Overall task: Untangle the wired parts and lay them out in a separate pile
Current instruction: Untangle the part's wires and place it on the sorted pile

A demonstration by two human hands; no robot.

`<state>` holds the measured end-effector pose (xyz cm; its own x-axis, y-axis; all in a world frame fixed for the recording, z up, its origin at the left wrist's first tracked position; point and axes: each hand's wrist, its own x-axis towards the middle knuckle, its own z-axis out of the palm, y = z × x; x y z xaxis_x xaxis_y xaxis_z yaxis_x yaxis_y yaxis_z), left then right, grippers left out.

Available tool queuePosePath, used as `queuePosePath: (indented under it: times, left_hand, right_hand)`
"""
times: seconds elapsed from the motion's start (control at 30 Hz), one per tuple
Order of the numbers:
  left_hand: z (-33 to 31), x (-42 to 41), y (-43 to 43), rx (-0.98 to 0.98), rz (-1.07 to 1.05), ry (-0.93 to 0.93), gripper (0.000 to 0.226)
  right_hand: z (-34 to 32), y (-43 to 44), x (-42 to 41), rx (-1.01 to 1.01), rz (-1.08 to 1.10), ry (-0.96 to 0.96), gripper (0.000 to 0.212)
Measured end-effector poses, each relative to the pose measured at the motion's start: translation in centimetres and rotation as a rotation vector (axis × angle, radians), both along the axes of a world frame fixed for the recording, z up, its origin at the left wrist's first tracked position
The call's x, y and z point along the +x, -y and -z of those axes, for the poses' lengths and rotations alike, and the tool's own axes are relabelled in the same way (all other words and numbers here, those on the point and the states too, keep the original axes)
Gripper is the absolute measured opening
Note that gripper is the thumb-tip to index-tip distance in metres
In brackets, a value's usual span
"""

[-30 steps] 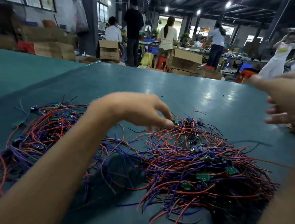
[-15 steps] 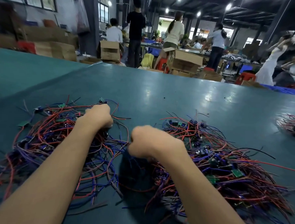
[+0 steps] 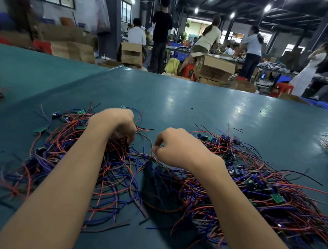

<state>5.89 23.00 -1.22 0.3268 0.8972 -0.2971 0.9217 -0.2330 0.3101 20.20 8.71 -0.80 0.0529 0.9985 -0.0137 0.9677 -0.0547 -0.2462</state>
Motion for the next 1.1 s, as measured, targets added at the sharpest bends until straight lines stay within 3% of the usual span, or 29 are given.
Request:
queuePosePath:
  times: [0.1, 0.27, 0.5, 0.77, 0.93, 1.0, 1.1]
  left_hand:
    - [-0.6, 0.0, 0.3, 0.015, 0.032, 0.155, 0.016]
    - [-3.4, -0.2, 0.8, 0.073, 0.094, 0.554, 0.026]
    - [-5.4, 0.5, 2.2, 0.094, 0.159, 1.026, 0.021]
    - [-5.5, 1.6, 3.0, -0.327, 0.105, 1.471, 0.027]
    - [-5.6, 1.6, 3.0, -0.525, 0.094, 1.608, 0.017]
    - [-5.7, 1.4, 3.0, -0.595, 0.087, 1.654, 0.011]
    - [-5.9, 1.2, 3.2, -0.676, 0.075, 1.702, 0.009]
  right_hand:
    - [-0.9, 0.1, 0.5, 0.061, 0.026, -0.034, 0.023]
    - [-2.7, 0.5, 1.8, 0.159, 0.073, -0.154, 0.024]
    - [-4.7, 1.2, 4.1, 0.157, 0.080, -0.278, 0.014]
    - [-5.0, 1.0, 5.3, 0.211, 0.091, -0.517, 0.035]
    - [-5.4, 1.2, 6.1, 0.430, 0.099, -0.574, 0.027]
    - [-5.4, 1.2, 6.5, 0.384, 0.124, -0.512, 0.018]
    - [-5.0, 1.2, 6.7, 0.228, 0.157, -0.272, 0.013]
